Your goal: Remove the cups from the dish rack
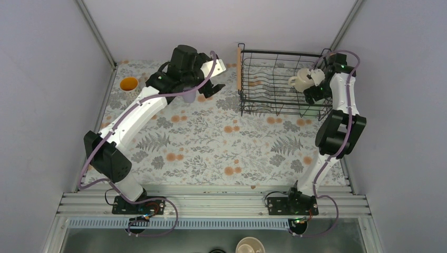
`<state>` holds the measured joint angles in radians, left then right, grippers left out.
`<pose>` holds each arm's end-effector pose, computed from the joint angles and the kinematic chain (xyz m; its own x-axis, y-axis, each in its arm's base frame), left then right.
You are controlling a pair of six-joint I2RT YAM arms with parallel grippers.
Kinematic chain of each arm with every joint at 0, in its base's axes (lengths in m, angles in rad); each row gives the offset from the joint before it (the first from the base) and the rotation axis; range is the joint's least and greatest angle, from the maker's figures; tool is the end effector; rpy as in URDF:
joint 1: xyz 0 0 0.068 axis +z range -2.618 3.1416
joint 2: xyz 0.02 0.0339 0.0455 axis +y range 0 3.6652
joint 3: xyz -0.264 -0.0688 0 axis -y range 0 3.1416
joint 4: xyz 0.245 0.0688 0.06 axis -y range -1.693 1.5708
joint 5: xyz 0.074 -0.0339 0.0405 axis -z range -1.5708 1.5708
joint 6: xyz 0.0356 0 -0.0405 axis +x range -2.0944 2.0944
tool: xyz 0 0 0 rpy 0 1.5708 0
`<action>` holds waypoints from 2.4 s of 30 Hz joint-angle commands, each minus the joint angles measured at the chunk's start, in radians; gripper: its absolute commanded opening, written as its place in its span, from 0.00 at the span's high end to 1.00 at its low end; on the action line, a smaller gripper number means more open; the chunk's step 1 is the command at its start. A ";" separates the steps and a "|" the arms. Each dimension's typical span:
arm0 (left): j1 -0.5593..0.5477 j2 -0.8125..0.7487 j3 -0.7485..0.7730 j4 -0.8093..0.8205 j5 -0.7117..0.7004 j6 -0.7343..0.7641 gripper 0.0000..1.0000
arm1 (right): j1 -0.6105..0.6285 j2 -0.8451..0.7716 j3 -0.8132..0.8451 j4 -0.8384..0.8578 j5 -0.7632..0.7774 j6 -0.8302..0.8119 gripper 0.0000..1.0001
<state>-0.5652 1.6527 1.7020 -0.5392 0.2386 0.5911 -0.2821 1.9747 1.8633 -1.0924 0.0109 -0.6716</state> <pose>0.3157 -0.2102 0.3975 0.0582 0.6043 -0.7946 0.7998 0.4481 0.3994 0.3968 -0.1154 0.2863 -0.8774 -0.3935 -0.2746 -0.3370 0.9127 -0.2312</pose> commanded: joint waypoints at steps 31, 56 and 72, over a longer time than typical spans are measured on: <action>-0.001 -0.047 0.007 0.031 0.103 -0.028 0.00 | 0.061 -0.059 0.292 -0.194 -0.281 0.014 0.62; 0.192 0.162 0.091 0.552 0.983 -0.620 0.00 | 0.205 -0.294 0.470 0.030 -1.110 0.309 0.70; 0.191 0.240 0.061 1.049 1.112 -1.100 0.00 | 0.209 -0.360 0.225 0.359 -1.335 0.522 0.71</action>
<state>-0.3733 1.8992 1.7794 0.2592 1.3048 -0.3073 -0.0795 1.6241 2.1101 -0.8139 -1.2381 -0.2062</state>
